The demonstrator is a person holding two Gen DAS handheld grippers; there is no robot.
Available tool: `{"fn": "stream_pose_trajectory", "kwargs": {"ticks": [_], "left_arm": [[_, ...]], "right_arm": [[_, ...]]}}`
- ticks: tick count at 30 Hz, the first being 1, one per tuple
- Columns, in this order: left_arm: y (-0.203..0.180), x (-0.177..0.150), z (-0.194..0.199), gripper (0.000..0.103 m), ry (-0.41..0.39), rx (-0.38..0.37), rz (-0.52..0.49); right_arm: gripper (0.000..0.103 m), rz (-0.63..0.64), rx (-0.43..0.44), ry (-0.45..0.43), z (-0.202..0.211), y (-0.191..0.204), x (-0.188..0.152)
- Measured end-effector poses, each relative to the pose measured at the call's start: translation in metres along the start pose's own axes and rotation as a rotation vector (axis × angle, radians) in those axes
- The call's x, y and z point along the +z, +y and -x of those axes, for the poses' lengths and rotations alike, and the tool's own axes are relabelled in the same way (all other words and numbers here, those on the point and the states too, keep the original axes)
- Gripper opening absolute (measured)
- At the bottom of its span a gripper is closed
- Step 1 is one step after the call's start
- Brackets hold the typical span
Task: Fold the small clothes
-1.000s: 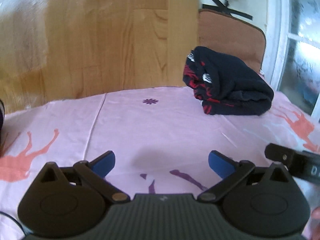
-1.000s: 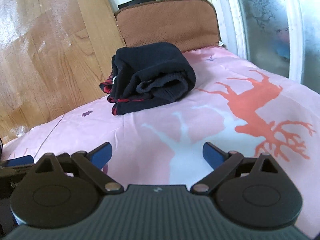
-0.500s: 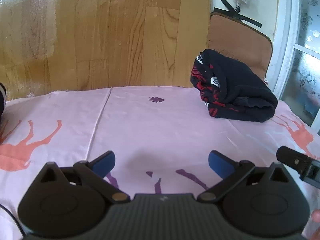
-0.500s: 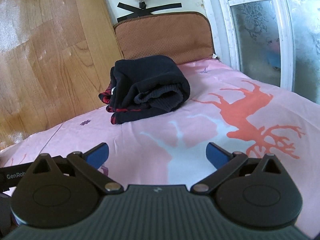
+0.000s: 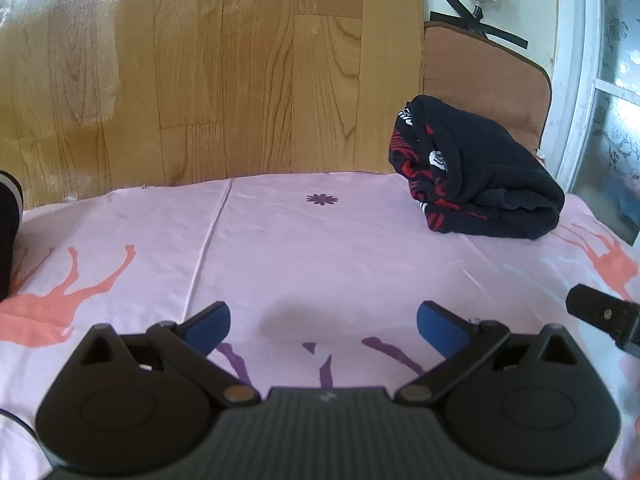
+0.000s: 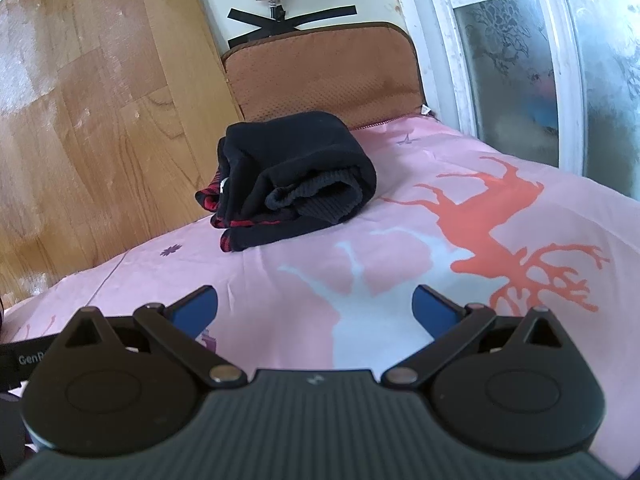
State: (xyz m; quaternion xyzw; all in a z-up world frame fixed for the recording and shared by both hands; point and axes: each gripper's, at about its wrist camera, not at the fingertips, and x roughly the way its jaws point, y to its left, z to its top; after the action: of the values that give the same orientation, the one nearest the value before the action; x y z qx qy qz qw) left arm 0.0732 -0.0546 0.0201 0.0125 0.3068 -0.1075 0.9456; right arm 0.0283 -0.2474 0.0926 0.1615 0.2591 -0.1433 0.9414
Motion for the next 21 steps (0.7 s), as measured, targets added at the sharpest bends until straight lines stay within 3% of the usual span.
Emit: {"fn": "stream_pose_trajectory", "kwargs": {"ticks": [21], "left_arm": [[0.0021,0.0015,0.0080,0.103,-0.060,0.034,-0.049]], "right_arm": [[0.103,-0.024,0.008,0.007,-0.0012,-0.0027,0.0010]]}}
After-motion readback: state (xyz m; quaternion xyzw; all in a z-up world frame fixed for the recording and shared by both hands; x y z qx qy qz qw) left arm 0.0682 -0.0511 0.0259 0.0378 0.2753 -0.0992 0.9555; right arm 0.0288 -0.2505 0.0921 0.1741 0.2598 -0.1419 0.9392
